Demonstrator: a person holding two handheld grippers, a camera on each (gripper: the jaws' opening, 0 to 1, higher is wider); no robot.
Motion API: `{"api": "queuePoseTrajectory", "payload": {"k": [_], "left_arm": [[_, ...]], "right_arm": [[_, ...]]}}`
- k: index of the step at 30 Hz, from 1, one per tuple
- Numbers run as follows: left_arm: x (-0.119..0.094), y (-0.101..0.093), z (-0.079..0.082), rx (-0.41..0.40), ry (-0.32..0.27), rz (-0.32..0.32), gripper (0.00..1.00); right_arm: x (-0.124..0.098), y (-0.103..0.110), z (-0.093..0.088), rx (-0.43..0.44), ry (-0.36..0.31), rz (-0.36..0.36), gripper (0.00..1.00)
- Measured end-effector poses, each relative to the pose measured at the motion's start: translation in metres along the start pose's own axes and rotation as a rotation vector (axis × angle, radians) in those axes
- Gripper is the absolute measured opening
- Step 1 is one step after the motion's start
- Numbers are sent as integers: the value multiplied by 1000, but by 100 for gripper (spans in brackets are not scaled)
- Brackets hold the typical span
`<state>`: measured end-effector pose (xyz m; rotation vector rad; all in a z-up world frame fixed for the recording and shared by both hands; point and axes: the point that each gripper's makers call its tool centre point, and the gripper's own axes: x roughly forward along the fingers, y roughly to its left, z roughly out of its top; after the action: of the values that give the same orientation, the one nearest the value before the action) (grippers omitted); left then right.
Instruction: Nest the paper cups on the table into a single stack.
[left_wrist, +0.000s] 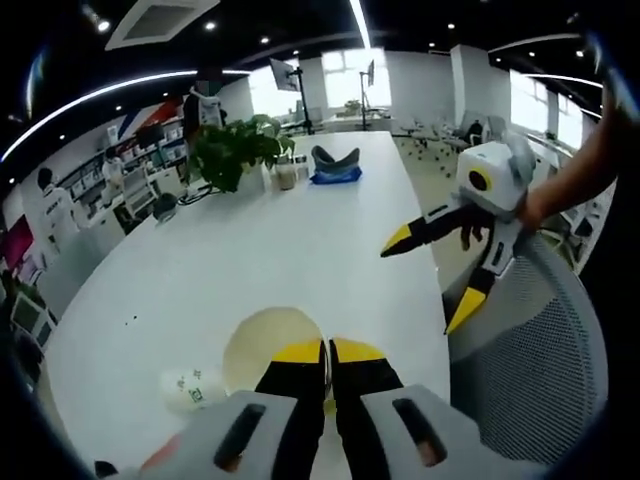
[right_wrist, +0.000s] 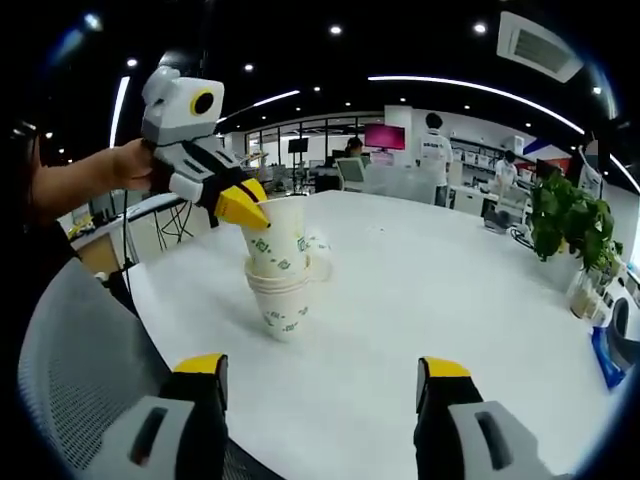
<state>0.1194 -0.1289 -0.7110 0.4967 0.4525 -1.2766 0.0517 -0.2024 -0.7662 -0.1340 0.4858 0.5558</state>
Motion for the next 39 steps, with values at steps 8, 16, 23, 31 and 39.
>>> {"api": "queuePoseTrajectory", "payload": {"k": [8,16,23,31,39], "left_arm": [[14,-1,-18,-6,50,-13,0],[20,0,-25,-42,72,-29,0],[24,-6,-30,-119,64,-67,1],[27,-8,-33,-173,57,-94,1],[30,-9,-34,-200,58,-125,3]], "right_arm": [[0,2,1,1,2,-1,77],[-1,2,1,2,3,-4,77],[-1,-2,-2,4,6,-7,77],[-1,-3,-3,4,9,-9,77],[0,-4,-4,4,13,-7,77]]}}
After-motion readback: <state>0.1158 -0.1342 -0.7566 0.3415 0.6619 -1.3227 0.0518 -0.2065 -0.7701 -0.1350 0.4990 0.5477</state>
